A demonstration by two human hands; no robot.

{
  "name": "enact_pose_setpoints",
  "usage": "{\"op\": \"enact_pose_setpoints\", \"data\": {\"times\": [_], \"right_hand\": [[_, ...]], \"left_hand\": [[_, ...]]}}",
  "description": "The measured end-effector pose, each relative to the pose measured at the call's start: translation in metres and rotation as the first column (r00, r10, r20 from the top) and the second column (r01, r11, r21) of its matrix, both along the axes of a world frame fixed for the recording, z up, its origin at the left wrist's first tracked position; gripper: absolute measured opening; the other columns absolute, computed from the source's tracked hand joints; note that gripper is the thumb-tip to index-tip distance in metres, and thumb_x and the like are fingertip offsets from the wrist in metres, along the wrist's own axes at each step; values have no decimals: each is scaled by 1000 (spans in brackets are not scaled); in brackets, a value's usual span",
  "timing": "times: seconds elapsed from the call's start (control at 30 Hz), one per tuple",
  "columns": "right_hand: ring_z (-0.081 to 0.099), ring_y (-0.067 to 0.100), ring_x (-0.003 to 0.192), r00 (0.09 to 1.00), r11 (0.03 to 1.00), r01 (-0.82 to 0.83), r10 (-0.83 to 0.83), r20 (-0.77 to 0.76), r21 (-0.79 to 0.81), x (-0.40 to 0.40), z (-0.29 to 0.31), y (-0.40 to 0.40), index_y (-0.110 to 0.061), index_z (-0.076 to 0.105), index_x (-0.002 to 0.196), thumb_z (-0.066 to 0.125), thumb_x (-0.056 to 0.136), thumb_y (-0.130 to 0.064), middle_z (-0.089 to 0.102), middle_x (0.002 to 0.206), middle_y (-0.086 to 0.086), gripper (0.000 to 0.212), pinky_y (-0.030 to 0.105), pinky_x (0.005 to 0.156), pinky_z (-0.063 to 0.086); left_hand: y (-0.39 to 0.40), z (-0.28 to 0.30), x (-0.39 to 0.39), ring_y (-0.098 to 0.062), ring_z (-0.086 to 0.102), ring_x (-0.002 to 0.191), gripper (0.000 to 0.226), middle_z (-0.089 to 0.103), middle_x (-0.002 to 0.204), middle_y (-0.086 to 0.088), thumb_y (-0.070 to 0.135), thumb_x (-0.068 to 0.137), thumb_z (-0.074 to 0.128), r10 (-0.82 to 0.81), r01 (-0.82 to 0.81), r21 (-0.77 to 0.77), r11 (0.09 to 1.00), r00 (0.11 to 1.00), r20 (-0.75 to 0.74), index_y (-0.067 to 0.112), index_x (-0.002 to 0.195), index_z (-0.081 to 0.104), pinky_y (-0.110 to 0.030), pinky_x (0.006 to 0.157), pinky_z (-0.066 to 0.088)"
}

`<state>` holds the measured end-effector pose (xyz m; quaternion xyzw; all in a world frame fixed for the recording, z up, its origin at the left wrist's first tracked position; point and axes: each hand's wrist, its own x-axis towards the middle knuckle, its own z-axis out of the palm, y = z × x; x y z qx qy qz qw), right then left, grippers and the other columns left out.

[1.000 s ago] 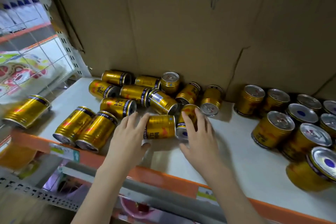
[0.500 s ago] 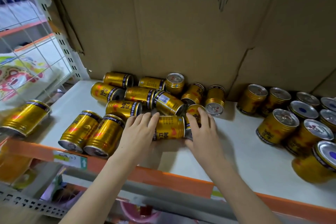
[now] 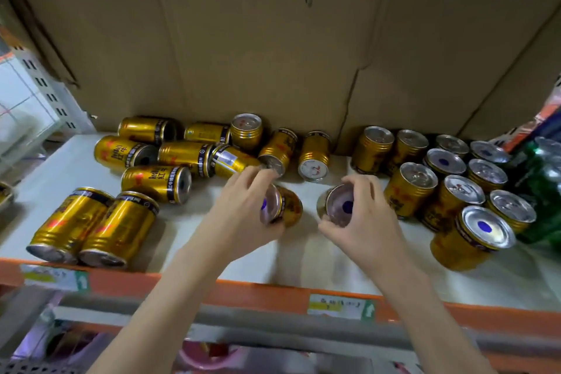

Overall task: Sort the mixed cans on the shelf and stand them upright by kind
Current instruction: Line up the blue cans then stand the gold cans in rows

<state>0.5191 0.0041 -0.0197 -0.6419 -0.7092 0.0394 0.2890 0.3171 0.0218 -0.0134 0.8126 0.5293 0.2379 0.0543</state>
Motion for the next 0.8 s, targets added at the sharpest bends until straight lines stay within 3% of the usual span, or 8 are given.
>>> {"op": "enact_pose_setpoints", "data": {"times": [0.13, 0.23, 0.43, 0.53, 0.6, 0.7, 0.8], "right_hand": [[50, 18, 105, 995, 995, 71, -66, 72, -64, 40, 13, -8, -19, 45, 126, 72, 70, -34, 45, 122, -2, 64, 31, 81, 47], [50, 20, 108, 994, 985, 80, -67, 88, -150, 64, 19, -7, -18, 47, 128, 72, 70, -33, 47, 123, 0, 65, 26, 84, 40], [50, 21, 103, 974, 945, 168, -114, 196, -281, 109, 30, -1, -19, 53, 111, 64, 72, -44, 52, 108, 0, 48, 31, 78, 43], [43, 20, 110, 964, 949, 205, -153, 218, -238, 112, 26, 1, -19, 53, 115, 61, 74, -43, 44, 114, 0, 48, 31, 84, 41], [34, 22, 117, 952, 954, 244, -203, 228, -174, 109, 23, 0, -18, 52, 121, 63, 76, -39, 36, 123, 2, 51, 32, 92, 38], [41, 30, 117, 949, 967, 231, -201, 244, -104, 101, 16, 1, -13, 52, 124, 66, 75, -32, 44, 122, 9, 54, 39, 95, 39], [50, 33, 113, 949, 977, 214, -204, 239, -20, 91, 12, 7, -12, 53, 125, 66, 73, -33, 55, 118, 10, 57, 43, 93, 43]], "left_hand": [[15, 21, 55, -33, 55, 107, 66, 56, 123, -9, 30, 67, 77, -147, 146, -29, 989, 988, -56, 8, 124, 53, -36, 86, 44], [31, 33, 96, -23, 40, 126, 66, 42, 141, -1, 36, 82, 67, -244, 224, -136, 965, 957, -156, 16, 138, 39, -29, 100, 35], [77, 39, 170, -23, 45, 119, 51, 48, 132, -4, 32, 87, 61, -375, 349, -144, 926, 893, -250, 12, 132, 48, -32, 98, 40], [93, 28, 184, -25, 39, 127, 45, 44, 138, -6, 28, 94, 51, -361, 337, -130, 932, 871, -332, 11, 135, 46, -37, 104, 37], [99, 23, 185, -23, 28, 136, 46, 36, 146, -4, 29, 98, 42, -332, 334, -65, 940, 857, -393, 12, 140, 38, -37, 111, 27], [101, 18, 178, -18, 11, 143, 53, 22, 154, 0, 34, 99, 38, -326, 354, -24, 935, 830, -453, 16, 147, 25, -36, 115, 11], [99, 13, 166, -19, 7, 144, 64, 16, 156, 0, 36, 96, 46, -333, 352, -44, 935, 831, -446, 19, 149, 15, -35, 116, 5]]}}
